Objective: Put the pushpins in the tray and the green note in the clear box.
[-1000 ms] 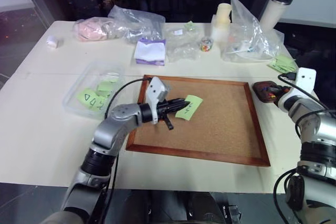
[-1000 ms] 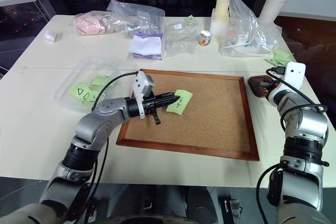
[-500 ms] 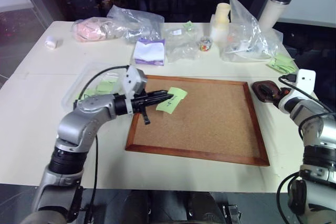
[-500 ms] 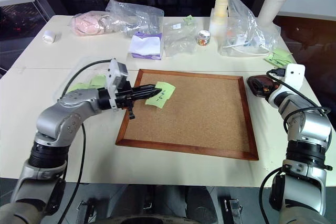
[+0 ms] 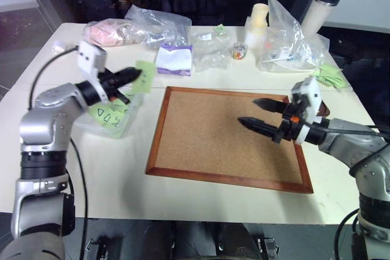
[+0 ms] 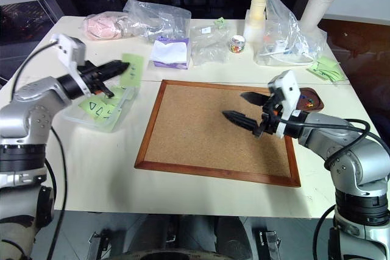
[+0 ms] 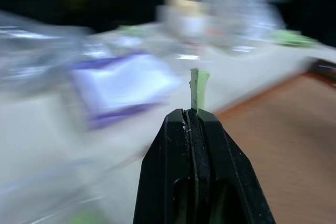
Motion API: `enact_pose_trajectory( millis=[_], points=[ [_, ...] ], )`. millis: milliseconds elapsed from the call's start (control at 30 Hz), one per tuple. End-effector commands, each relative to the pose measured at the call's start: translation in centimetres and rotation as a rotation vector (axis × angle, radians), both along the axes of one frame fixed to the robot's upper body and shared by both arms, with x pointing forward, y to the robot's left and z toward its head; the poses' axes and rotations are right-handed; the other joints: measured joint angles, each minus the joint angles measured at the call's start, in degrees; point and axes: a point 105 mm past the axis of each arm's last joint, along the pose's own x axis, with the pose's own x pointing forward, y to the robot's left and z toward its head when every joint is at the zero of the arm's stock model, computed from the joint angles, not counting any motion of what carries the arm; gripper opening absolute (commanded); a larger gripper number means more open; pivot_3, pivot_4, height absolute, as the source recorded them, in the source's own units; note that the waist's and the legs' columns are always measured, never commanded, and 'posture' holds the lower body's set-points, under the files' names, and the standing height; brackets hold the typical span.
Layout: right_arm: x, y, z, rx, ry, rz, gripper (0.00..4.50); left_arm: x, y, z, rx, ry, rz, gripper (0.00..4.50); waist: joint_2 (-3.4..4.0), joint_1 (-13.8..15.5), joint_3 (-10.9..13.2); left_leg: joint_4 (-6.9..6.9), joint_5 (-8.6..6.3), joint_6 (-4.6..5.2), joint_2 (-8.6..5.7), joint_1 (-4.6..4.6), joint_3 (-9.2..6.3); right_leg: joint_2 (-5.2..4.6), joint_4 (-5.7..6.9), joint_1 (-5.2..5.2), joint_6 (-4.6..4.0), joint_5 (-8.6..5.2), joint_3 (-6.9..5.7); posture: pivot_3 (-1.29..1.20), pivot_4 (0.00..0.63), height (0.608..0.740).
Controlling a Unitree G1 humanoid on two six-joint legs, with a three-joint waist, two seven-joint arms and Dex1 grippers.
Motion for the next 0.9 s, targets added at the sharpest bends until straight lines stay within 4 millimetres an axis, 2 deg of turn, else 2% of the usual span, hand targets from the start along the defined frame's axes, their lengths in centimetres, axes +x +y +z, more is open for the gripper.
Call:
enact_pose_trajectory(
  millis=[33,133,267,367,433,533,600,633,733,900],
  points=[
    [-0.7,0.7,-0.5,-0.086,-0.038,0.059,4.47,0.6,3.1,0.1,0.025,-0.018,0.117,0.00,-0.03,0.0,0.0,0.00,0.00,0.00,0.00,0.00,0.00,0.00,0.00,0.00,0.00,0.00,0.00,0.00,0.150,0.740],
    [-0.5,0.7,-0.9,-0.115,-0.050,0.058,4.50,0.9,4.3,-2.3,0.086,0.034,0.152,0.94,-0.12,0.0,0.1,0.00,0.00,0.00,0.00,-0.01,0.02,-0.01,0.01,-0.02,0.00,0.00,0.00,0.00,0.150,0.740],
    [-0.4,0.8,-1.0,-0.122,-0.066,0.063,4.50,0.7,4.5,-4.3,0.122,0.076,0.144,2.95,-0.14,0.0,0.1,0.00,0.00,-0.01,0.03,-0.02,0.02,-0.01,0.02,-0.03,0.00,0.00,0.00,0.00,0.150,0.740],
    [-0.4,0.7,-1.2,-0.128,-0.066,0.054,4.50,0.6,4.2,-4.0,0.103,0.071,0.121,4.44,-0.20,0.1,0.1,0.00,0.01,-0.01,0.06,-0.03,0.02,-0.01,0.02,-0.03,0.00,0.00,-0.03,0.00,0.150,0.740],
    [-0.3,0.4,-1.5,-0.135,-0.064,0.041,4.50,0.4,3.6,-2.9,0.069,0.049,0.080,4.48,-0.20,0.1,0.1,0.00,0.00,-0.01,0.09,-0.03,0.02,-0.03,0.02,-0.02,0.00,0.00,-0.03,0.00,0.150,0.740],
    [-0.5,0.0,-1.6,-0.140,-0.066,0.035,4.50,-0.6,1.6,-1.0,0.013,-0.004,-0.057,4.48,-0.21,0.1,0.1,0.01,0.01,-0.01,0.10,-0.05,0.02,-0.03,0.03,-0.04,0.00,0.00,-0.03,0.00,0.150,0.740],
    [-0.6,-0.6,-1.7,-0.155,-0.068,0.023,4.50,-1.6,-0.3,-0.6,0.021,0.000,-0.165,4.48,-0.21,0.1,0.1,0.01,0.01,-0.01,0.12,-0.06,0.02,-0.03,0.04,-0.04,0.00,0.00,-0.02,0.00,0.150,0.740],
    [-0.7,-1.0,-1.8,-0.177,-0.074,0.019,4.50,-2.3,-1.8,-0.6,0.048,-0.007,-0.240,4.48,-0.21,0.1,0.1,0.01,0.01,-0.01,0.12,-0.06,0.02,-0.04,0.04,-0.03,0.00,0.00,-0.02,0.00,0.150,0.740],
    [-1.0,-1.9,-2.0,-0.209,-0.086,-0.001,4.50,-3.9,-5.0,-1.4,0.110,0.007,-0.387,4.48,-0.21,0.1,0.1,0.01,0.01,-0.01,0.11,-0.06,0.03,-0.05,0.02,-0.02,0.00,0.00,-0.02,0.00,0.150,0.740],
    [-1.0,-2.7,-2.2,-0.214,-0.088,-0.044,4.50,-5.4,-8.2,-3.8,0.148,0.047,-0.509,4.48,-0.20,-0.1,0.1,0.01,0.01,-0.02,0.10,0.01,0.03,0.02,0.05,0.00,-0.01,0.00,0.00,0.00,0.150,0.740]
  ],
)
